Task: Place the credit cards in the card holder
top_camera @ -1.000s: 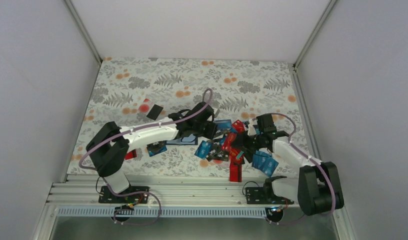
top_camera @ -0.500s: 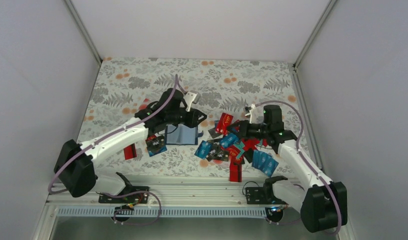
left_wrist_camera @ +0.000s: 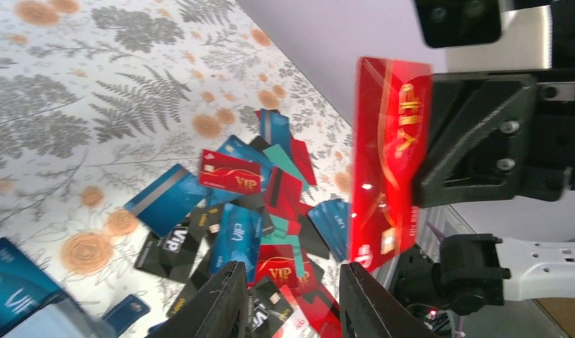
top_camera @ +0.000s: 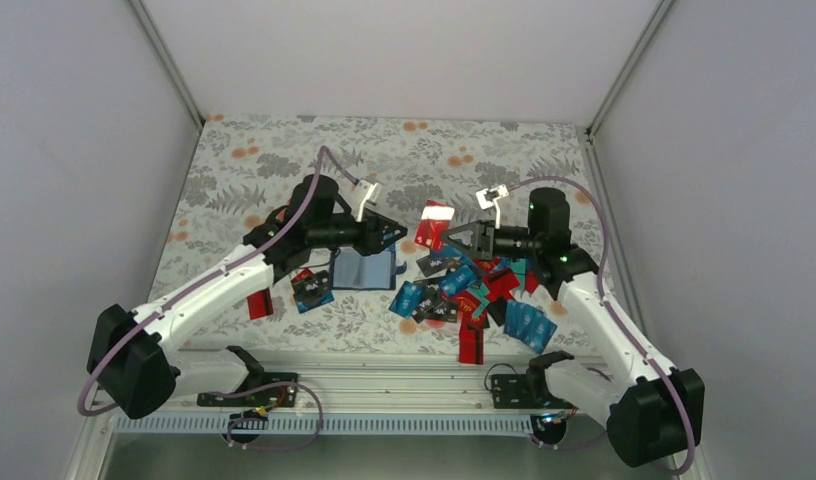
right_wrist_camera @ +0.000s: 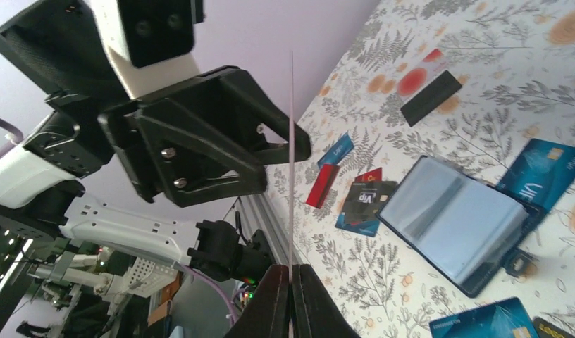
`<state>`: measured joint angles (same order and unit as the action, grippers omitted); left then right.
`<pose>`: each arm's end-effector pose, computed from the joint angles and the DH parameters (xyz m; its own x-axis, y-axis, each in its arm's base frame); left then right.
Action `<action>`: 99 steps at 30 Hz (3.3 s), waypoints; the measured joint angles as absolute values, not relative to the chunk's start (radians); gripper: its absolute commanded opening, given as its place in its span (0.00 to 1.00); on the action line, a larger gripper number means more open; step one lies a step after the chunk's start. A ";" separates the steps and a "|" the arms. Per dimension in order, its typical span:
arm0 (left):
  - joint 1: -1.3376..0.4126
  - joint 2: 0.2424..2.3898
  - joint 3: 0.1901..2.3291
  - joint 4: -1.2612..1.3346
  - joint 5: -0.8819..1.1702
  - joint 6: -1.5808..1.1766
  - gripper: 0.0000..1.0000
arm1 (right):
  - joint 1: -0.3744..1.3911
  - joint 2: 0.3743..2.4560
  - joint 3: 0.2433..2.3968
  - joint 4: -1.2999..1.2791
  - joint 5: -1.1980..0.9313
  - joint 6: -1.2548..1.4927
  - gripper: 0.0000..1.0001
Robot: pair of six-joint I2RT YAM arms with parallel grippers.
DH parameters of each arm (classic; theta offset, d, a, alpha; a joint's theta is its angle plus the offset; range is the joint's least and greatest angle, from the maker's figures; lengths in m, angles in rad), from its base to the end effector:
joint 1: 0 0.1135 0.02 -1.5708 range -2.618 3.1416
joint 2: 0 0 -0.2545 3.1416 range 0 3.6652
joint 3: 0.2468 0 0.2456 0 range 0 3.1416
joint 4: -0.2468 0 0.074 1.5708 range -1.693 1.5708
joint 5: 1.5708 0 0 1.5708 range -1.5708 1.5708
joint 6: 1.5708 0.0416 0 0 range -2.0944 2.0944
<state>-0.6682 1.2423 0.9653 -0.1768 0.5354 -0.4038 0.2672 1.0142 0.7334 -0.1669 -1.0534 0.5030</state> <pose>0.2082 -0.1914 0.2989 -0.6672 0.0961 -0.7386 0.6858 0.4663 -0.5588 0.1990 0.0920 0.2803 -0.7930 0.0301 -0.6084 -0.5752 0.2918 0.7642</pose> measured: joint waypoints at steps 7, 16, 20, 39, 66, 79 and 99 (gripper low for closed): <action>-0.614 1.202 0.889 -0.237 0.435 -0.415 0.33 | 0.356 1.111 0.800 -0.162 -1.019 0.508 0.04; -0.566 1.222 0.773 -0.386 0.192 -0.479 0.32 | 0.495 1.357 0.913 -0.171 -0.896 0.560 0.04; -0.548 1.252 0.760 -0.442 0.096 -0.510 0.32 | 0.530 1.486 0.945 -0.177 -0.861 0.599 0.04; -0.390 1.408 0.706 -0.393 0.083 -0.489 0.28 | 0.601 1.881 1.089 -0.363 -0.889 0.590 0.04; -0.368 1.514 0.707 -0.334 0.151 -0.456 0.21 | 0.630 1.972 1.162 -0.412 -0.953 0.553 0.04; -0.368 1.514 0.707 -0.331 0.170 -0.455 0.20 | 0.630 2.002 1.178 -0.418 -0.955 0.571 0.04; -0.368 1.514 0.707 -0.331 0.178 -0.448 0.19 | 0.630 2.016 1.217 -0.436 -0.944 0.584 0.04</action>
<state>-0.3683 1.5135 0.7071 -0.3305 0.1776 -0.4484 0.6304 2.0159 1.2171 -0.4358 -0.9440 0.5842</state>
